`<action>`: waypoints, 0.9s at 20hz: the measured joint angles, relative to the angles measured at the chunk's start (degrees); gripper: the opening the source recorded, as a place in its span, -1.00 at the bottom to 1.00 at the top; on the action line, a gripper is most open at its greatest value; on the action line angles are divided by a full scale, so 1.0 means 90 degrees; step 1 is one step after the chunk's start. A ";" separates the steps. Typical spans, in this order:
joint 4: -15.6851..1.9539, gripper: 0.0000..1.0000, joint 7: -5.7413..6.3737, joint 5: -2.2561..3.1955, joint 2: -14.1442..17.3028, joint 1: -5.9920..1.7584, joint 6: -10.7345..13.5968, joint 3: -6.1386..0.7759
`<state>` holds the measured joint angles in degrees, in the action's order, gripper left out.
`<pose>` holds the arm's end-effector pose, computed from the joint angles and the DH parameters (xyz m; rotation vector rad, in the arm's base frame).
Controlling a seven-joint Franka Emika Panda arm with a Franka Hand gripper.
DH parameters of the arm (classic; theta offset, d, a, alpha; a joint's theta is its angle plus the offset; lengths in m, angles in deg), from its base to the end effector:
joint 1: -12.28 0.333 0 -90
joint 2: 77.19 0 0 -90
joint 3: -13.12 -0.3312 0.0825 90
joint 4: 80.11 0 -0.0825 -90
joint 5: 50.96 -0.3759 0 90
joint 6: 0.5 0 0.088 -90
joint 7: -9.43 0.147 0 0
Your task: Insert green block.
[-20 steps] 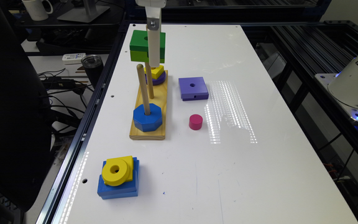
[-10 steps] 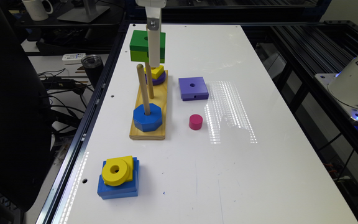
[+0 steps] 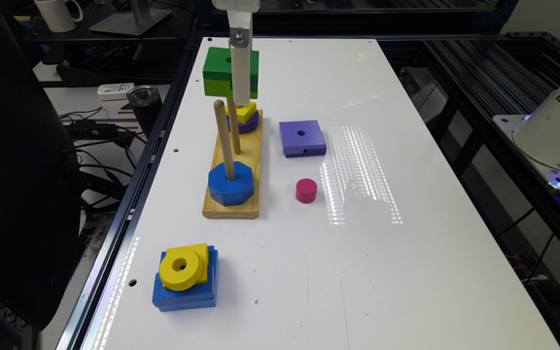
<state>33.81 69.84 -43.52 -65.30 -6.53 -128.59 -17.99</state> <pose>0.5853 0.1106 0.3605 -2.8657 1.1720 -0.0896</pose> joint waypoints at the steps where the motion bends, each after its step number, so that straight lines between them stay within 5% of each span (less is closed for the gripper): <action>1: 0.0000 -1.00 0.0000 0.0000 0.0000 -0.0001 0.0000 0.0000; 18: -0.0010 -1.00 -0.0006 0.0000 0.0011 -0.0015 -0.0122 0.0001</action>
<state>33.72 69.79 -43.52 -65.21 -6.66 -129.69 -17.99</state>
